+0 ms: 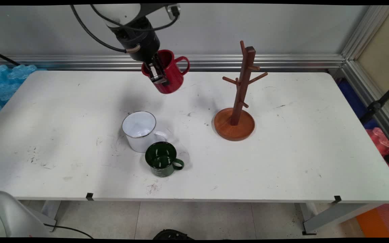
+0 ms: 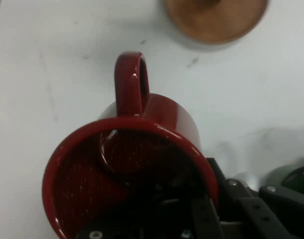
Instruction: Place the picked object on the table
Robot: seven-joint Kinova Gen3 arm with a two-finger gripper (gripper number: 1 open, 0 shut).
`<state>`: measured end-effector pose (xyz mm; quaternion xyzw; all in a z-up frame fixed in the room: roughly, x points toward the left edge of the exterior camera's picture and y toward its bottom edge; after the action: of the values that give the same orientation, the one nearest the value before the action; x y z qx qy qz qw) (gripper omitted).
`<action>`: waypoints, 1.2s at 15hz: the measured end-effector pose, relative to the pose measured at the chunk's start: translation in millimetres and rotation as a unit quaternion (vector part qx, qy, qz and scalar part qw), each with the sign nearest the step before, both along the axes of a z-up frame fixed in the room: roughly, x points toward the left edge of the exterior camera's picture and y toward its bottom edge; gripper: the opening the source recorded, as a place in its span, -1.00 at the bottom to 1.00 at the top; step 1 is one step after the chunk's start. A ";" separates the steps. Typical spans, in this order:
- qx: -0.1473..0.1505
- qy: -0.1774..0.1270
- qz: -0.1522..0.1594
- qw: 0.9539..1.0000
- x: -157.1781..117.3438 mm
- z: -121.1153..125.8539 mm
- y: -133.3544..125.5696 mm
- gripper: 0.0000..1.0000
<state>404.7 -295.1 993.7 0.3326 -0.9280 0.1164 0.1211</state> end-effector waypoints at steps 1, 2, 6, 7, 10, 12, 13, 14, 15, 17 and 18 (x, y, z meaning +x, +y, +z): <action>0.003 -0.012 -0.001 1.000 3.5 -7.1 -7.5 -1.00; 0.006 -0.024 -0.002 1.000 6.6 -13.8 -14.1 -1.00; 0.020 -0.065 -0.011 0.998 17.2 -44.9 -37.9 -1.00; 0.024 -0.074 -0.012 0.997 19.1 -53.8 -42.7 -1.00; 0.032 -0.094 -0.015 0.995 21.8 -79.5 -54.5 -1.00; 0.038 -0.105 -0.015 0.994 21.6 -99.9 -62.2 -1.00; 0.039 -0.109 -0.016 0.993 21.0 -108.2 -65.2 -1.00; 0.041 -0.112 -0.017 0.993 20.2 -117.2 -68.4 -1.00; 0.042 -0.114 -0.017 0.992 19.7 -122.2 -70.2 -1.00; 0.044 -0.117 -0.019 0.992 17.5 -135.5 -75.2 -1.00; 0.045 -0.118 -0.020 0.992 16.0 -142.6 -78.0 -1.00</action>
<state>420.7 -373.1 851.0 0.3025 -0.9467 0.1106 -0.0022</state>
